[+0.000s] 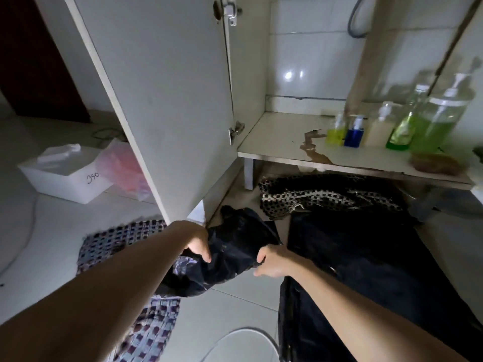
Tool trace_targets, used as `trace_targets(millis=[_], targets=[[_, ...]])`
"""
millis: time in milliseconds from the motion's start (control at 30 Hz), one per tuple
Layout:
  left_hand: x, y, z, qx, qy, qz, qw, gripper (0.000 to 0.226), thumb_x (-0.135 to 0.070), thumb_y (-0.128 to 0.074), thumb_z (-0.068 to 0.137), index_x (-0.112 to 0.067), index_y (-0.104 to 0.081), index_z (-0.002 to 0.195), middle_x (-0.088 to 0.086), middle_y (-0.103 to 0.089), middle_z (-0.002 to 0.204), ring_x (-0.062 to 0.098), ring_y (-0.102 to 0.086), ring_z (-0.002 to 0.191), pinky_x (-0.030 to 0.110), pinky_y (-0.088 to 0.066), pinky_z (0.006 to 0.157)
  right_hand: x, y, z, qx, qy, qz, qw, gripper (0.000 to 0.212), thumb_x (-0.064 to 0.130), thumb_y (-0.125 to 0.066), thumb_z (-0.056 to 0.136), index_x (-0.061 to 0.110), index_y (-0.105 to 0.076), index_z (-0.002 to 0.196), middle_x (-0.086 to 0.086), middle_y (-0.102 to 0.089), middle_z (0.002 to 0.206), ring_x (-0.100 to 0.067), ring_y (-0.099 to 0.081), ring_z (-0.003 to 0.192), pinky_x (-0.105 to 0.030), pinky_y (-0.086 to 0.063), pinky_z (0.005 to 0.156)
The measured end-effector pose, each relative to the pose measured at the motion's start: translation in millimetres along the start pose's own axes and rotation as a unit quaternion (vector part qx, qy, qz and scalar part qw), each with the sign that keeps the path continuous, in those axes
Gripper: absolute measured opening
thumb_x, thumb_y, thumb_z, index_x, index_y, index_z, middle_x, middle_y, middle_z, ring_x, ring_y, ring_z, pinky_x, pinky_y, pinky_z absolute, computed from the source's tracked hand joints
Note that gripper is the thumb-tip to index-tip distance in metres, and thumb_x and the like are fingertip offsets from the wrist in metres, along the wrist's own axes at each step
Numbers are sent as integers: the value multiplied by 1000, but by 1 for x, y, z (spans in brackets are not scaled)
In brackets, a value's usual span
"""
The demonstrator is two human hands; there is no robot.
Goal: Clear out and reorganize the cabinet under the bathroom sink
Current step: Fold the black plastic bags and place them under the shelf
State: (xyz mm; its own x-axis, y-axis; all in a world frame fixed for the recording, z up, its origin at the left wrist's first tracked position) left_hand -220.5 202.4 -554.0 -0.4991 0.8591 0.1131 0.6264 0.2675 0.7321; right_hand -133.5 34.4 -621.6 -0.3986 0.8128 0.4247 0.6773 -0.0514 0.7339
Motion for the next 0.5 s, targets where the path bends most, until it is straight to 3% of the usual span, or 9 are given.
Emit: trace_targets(millis=[33,100,167,233,267,400,500], targets=[[12,-6,2,9,15,15,1000,63,-47,-60,88,-9,-47,137,11,-51,136,25,-59,102,16,-31,33,2,-10,6,0,-13,12,1000,31,35,-65,78,9,-53,65,-7,-54,67,-21,-53,61,-25,-39,55],[34,-19,8,28,36,23,999,66,-50,-56,90,-8,-44,140,10,-48,142,25,-58,100,19,-33,37,7,-30,16,-8,-43,66,997,40,43,-64,77,17,-40,58,-2,-42,61,-20,-47,57,-25,-33,54],[54,-35,16,45,49,13,998,68,-51,-56,90,-7,-44,140,11,-47,144,27,-60,108,23,-41,48,12,-54,25,-4,-80,192,978,29,46,-63,80,19,-55,82,-3,-55,80,-20,-58,72,-25,-42,62],[66,-57,23,69,65,-63,994,70,-49,-57,90,-8,-38,144,14,-42,147,33,-55,121,28,-47,52,13,-79,31,15,-122,300,946,46,46,-60,86,17,-51,120,-4,-59,105,-17,-62,83,-24,-48,66],[68,-66,26,82,70,-119,987,71,-46,-57,91,-9,-34,146,15,-38,150,36,-51,125,34,-49,55,15,-90,33,27,-141,334,932,51,47,-58,87,17,-46,127,-5,-59,113,-17,-62,86,-25,-50,70],[75,-91,34,79,106,-278,951,73,-41,-58,92,-7,-25,147,20,-25,154,41,-41,132,52,-46,94,25,-111,35,53,-167,435,883,37,40,-53,93,13,-50,117,-13,-63,118,-17,-61,81,-33,-52,86],[87,-104,36,94,161,-362,913,74,-47,-60,88,-12,-28,145,19,-29,150,36,-47,126,58,-46,92,30,-110,39,44,-153,475,866,21,28,-51,95,13,-53,110,-7,-63,105,-17,-62,80,-33,-50,86]])
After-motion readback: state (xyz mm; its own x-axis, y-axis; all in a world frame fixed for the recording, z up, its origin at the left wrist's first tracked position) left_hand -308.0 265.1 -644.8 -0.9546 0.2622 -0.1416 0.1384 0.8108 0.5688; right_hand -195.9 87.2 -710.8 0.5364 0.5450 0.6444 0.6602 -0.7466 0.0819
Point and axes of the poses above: each hand's wrist, its own z-axis towards the middle knuckle, its own y-axis out of the back of the hand, x = y × z, the point moved 6 cm from there along z, towards the middle knuckle
